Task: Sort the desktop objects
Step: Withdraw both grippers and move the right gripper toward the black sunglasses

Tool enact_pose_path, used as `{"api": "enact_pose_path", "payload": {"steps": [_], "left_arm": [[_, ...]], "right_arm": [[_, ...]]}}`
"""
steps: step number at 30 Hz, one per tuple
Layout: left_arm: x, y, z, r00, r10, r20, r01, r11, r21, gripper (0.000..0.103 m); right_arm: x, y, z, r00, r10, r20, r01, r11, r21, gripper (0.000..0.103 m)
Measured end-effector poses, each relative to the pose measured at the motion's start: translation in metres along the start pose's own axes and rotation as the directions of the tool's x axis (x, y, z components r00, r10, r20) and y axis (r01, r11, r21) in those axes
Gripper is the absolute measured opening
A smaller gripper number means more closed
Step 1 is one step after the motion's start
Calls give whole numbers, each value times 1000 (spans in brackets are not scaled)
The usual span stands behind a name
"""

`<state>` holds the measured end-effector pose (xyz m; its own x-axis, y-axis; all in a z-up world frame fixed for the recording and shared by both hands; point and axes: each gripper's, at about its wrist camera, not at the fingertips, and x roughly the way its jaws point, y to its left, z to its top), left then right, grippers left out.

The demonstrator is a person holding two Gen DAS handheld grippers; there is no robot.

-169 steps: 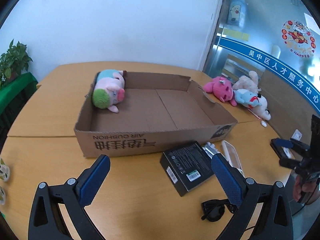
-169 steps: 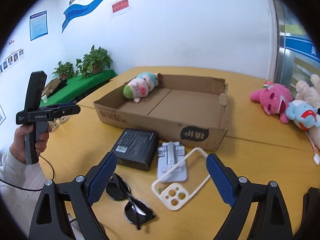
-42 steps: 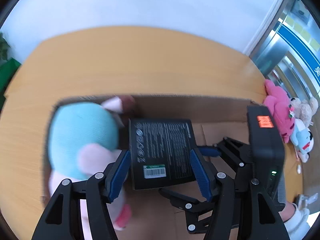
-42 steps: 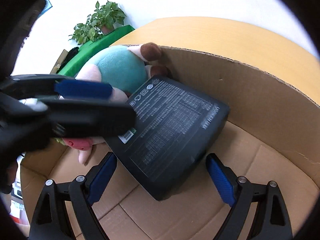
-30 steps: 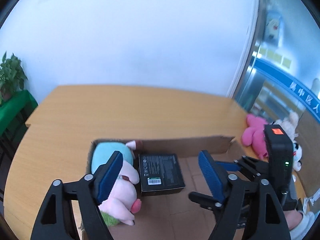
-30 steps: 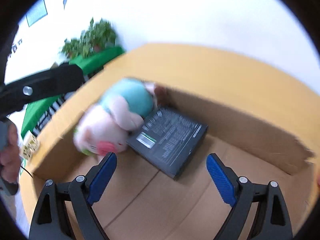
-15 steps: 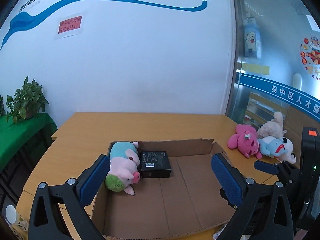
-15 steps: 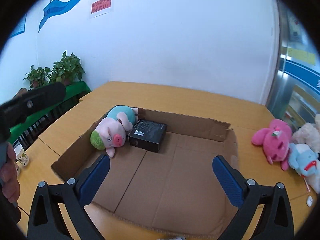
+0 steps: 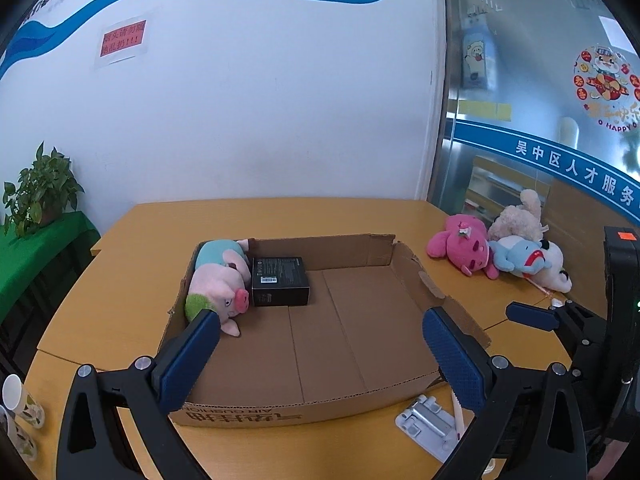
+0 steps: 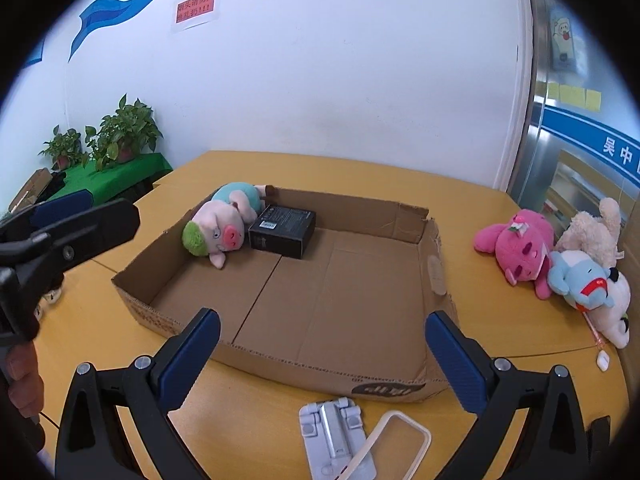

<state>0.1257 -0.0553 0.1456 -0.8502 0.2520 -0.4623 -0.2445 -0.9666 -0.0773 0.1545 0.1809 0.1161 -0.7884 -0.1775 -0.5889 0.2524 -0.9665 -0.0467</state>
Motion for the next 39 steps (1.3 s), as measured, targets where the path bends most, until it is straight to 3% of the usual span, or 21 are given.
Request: {"api": "enact_pose_path", "payload": {"steps": [12, 16, 19, 24, 27, 32, 37, 38, 39], "left_arm": [[14, 12, -29, 999, 0, -41, 0, 1000, -1, 102], [19, 13, -40, 995, -56, -82, 55, 998, -13, 102], [22, 10, -53, 985, -114, -132, 117, 993, 17, 102], [25, 5, -90, 947, -206, -245, 222, 974, 38, 102], [28, 7, -117, 922, -235, -309, 247, 969, 0, 102], [35, 12, -154, 874, -271, -404, 259, 962, -85, 102], [31, 14, -176, 821, -334, -462, 303, 942, -142, 93], [30, 14, -179, 815, -339, -470, 306, 940, -147, 92], [29, 16, -182, 811, -338, -478, 303, 941, -151, 92]], "right_arm": [[12, 1, -16, 999, 27, -43, -27, 1000, 0, 102], [5, 1, -24, 999, 28, -16, -28, 999, -21, 102], [-3, -7, -35, 997, 78, -11, -78, 996, -44, 102], [-21, -31, -86, 958, 272, -90, -281, 954, -108, 102], [-21, -37, -128, 906, 354, -232, -389, 913, -124, 102], [-11, -33, -177, 841, 377, -388, -444, 891, -96, 102], [4, -15, -193, 794, 415, -444, -482, 875, -44, 102], [7, -10, -196, 785, 419, -457, -488, 872, -40, 103], [7, -8, -196, 795, 411, -446, -482, 875, -52, 103]]}}
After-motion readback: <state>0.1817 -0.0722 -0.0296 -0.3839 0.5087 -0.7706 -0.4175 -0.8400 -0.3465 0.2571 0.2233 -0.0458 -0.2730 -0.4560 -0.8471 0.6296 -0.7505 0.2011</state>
